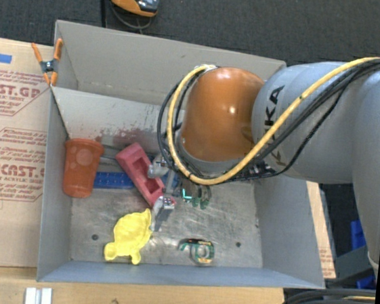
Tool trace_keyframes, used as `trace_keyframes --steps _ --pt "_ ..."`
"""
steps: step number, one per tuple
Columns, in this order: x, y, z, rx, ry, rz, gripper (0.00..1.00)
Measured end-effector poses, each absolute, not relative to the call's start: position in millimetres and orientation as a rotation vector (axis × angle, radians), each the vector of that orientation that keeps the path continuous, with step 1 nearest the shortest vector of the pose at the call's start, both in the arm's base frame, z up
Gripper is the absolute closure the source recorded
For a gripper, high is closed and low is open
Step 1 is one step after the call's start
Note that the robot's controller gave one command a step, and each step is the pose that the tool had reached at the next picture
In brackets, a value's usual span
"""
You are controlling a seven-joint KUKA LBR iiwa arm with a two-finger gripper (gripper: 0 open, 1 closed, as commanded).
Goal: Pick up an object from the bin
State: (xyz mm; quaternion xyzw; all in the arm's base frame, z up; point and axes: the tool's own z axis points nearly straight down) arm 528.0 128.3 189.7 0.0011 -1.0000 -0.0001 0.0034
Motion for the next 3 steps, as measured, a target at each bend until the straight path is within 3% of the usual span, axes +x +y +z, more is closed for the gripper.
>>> trace_keyframes --steps 1,2,3 --pt "529.9 127.6 193.4 0.002 -3.142 -0.002 0.0" --pt "517.1 130.4 146.7 0.241 -3.136 -0.001 0.0" --pt "510.3 132.5 120.1 0.42 -3.11 0.0 0.0"
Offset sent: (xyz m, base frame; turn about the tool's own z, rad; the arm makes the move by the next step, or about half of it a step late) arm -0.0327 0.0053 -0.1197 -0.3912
